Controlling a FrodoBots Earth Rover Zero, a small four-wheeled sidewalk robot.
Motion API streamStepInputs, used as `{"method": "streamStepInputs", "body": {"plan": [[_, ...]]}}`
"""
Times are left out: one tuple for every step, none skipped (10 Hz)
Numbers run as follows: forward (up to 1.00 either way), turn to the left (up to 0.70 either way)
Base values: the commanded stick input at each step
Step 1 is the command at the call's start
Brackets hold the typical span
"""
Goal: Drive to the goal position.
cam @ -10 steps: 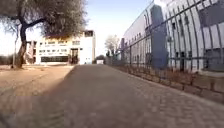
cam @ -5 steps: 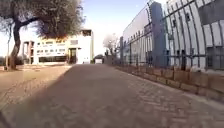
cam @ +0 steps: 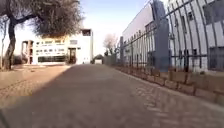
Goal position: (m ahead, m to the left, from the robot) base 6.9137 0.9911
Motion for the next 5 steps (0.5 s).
{"method": "streamStepInputs", "body": {"plan": [[1.00,0.00],[1.00,0.00],[1.00,0.00],[1.00,0.00],[1.00,0.00]]}}
